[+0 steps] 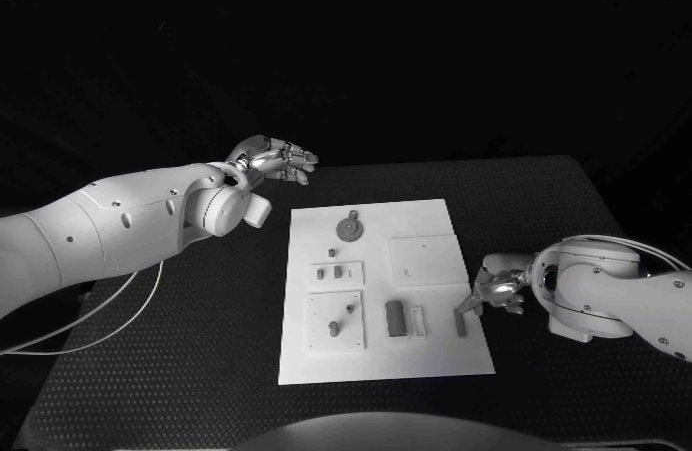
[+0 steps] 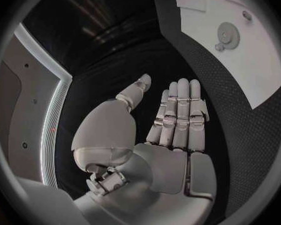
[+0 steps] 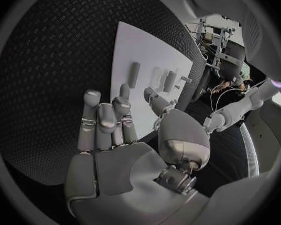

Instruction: Assemble the parts on the task board

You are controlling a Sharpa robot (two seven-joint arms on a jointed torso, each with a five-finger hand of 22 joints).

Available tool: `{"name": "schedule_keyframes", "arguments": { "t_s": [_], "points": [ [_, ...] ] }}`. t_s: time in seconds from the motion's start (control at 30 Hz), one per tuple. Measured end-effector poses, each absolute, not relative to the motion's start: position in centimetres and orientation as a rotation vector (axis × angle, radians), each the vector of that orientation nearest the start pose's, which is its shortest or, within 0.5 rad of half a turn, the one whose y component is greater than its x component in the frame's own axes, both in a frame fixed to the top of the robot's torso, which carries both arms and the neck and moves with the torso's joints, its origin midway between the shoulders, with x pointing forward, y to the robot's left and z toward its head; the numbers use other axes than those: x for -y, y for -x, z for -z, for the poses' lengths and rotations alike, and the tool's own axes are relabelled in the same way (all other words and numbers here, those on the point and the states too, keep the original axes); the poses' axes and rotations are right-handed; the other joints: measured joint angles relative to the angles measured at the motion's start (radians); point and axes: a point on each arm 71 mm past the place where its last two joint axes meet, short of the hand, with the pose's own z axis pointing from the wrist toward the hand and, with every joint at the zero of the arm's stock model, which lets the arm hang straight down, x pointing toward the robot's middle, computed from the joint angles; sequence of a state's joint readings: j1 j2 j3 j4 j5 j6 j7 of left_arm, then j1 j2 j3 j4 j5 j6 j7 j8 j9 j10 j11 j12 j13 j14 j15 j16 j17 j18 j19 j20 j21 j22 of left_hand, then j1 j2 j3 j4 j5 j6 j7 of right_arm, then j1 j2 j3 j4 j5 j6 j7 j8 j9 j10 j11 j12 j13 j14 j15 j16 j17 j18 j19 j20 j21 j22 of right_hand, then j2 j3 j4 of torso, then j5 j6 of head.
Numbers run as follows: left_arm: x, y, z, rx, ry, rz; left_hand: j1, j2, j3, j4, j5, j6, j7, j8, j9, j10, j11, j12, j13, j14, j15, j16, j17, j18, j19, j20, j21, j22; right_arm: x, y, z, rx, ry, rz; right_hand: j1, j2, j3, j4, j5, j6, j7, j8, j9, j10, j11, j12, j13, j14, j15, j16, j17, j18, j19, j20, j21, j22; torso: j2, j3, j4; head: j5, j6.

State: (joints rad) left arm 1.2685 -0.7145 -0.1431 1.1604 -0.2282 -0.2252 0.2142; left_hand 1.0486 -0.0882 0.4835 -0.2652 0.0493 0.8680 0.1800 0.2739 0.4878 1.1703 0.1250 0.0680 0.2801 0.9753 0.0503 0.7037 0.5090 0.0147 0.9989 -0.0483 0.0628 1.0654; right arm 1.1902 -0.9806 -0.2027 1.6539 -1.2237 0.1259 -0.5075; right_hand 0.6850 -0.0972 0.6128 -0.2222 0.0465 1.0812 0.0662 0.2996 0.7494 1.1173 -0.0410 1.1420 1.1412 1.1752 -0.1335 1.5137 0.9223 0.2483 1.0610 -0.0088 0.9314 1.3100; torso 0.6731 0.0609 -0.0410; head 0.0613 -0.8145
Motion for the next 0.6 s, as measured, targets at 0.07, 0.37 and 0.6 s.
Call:
{"name": "schedule_keyframes", "arguments": {
  "t_s": [0.07,0.37,0.6],
  "points": [
    [-25.2,-54.9,20.5,-1.623,0.947,1.181,0.000,0.000,0.000,0.000,0.000,0.000,0.000,0.000,0.000,0.000,0.000,0.000,0.000,0.000,0.000,-0.003,0.000,0.000,0.000,0.000,0.000,0.000,25.1,-41.4,27.7,-2.421,0.003,-0.238,0.000,0.000,0.002,-0.002,0.000,0.000,0.000,0.000,0.000,0.000,0.000,0.000,0.000,-0.003,0.002,0.000,-0.005,0.000,-0.003,0.002,0.000,0.000,0.000,-0.0001,0.0003,0.000,0.000],
    [-25.3,-54.8,20.5,-1.624,0.949,1.179,-0.002,0.002,0.000,0.000,0.000,0.000,0.000,0.000,0.000,0.000,0.000,0.000,0.000,0.000,0.000,-0.003,0.001,0.000,0.000,0.000,0.000,-0.001,24.1,-40.8,29.4,-2.425,0.082,-0.213,0.000,0.000,0.000,-0.006,0.000,0.000,0.000,0.003,0.006,0.002,0.002,0.000,-0.003,-0.008,0.004,0.000,-0.010,0.000,-0.007,0.000,0.000,0.000,0.000,-0.0010,0.0038,0.004,-0.005],
    [-25.4,-54.8,20.6,-1.625,0.952,1.175,-0.004,0.004,0.003,0.003,0.000,-0.004,0.004,0.000,0.000,0.000,0.000,0.000,0.000,0.000,0.000,-0.003,0.002,0.000,0.000,0.000,0.000,-0.001,23.2,-40.9,29.8,-2.412,0.103,-0.220,0.000,0.000,0.002,-0.008,0.000,0.007,0.002,0.002,0.002,0.002,0.002,0.000,-0.004,-0.009,0.005,0.000,-0.011,0.000,-0.007,0.000,0.000,0.000,0.000,-0.0019,0.0044,0.007,-0.011]
  ]
}}
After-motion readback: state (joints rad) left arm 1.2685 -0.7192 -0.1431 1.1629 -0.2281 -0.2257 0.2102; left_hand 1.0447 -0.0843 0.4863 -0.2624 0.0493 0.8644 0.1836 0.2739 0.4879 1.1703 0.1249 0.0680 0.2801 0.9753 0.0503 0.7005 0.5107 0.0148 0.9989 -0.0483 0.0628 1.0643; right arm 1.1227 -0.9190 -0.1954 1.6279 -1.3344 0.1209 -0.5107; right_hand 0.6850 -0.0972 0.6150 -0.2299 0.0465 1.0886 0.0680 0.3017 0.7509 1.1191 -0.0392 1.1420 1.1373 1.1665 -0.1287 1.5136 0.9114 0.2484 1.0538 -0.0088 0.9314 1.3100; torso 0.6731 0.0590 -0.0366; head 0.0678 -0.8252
